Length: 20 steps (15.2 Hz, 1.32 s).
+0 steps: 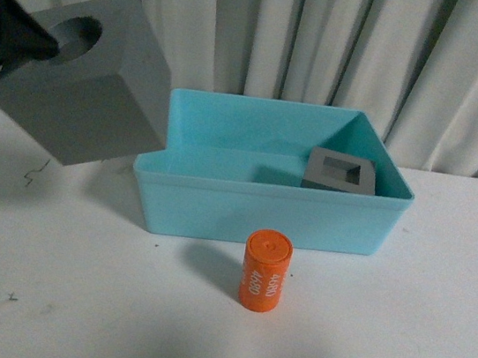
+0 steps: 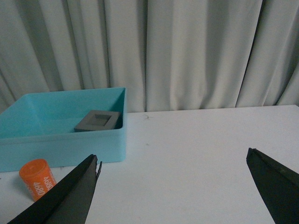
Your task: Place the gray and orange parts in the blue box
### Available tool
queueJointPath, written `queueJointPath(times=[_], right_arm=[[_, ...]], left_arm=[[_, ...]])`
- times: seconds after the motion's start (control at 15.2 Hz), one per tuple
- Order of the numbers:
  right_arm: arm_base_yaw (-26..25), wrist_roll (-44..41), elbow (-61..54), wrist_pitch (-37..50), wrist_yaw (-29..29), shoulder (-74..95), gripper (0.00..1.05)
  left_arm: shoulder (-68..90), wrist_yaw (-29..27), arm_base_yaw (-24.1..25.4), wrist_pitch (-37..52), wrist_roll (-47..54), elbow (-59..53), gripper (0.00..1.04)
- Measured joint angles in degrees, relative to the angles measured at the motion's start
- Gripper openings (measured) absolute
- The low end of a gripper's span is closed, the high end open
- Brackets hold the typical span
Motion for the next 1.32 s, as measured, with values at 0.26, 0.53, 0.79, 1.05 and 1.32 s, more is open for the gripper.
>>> queueJointPath(times=[0.26,0.53,0.79,1.05,1.32], right_arm=[[0.0,0.0,0.0,0.0,0.0,0.0,0.98],[0.0,0.0,0.0,0.0,0.0,0.0,0.98],[0.0,0.0,0.0,0.0,0.0,0.0,0.98],[0.0,0.0,0.0,0.0,0.0,0.0,0.98],[0.0,0.0,0.0,0.0,0.0,0.0,0.98]], left_arm=[[13.5,-2.0,-4.7,3.5,0.8,13.1,0.21],[26.4,-3.5,-5.9,4.1,4.7,21.0,0.21],[31.0,-4.6,-5.6,4.9,5.9,21.9,0.21],[31.5,-4.7,-5.3,5.3,6.0,21.7,0.21],[31.5,-4.8,-4.9,5.7,6.0,21.1,0.21]])
